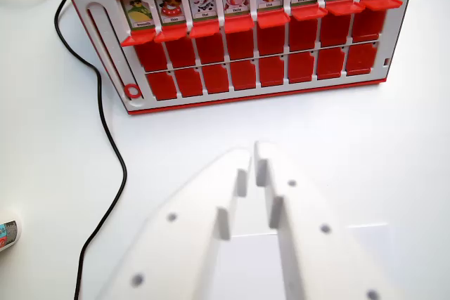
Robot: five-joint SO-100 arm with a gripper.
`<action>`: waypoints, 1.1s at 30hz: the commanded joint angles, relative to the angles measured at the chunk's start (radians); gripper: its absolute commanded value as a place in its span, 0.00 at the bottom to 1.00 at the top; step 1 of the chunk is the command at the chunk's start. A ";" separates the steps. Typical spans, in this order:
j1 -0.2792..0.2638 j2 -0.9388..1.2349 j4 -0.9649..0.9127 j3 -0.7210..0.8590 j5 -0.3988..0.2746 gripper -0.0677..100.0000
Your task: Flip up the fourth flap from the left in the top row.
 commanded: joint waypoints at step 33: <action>-0.020 -0.857 -0.440 -0.416 0.175 0.00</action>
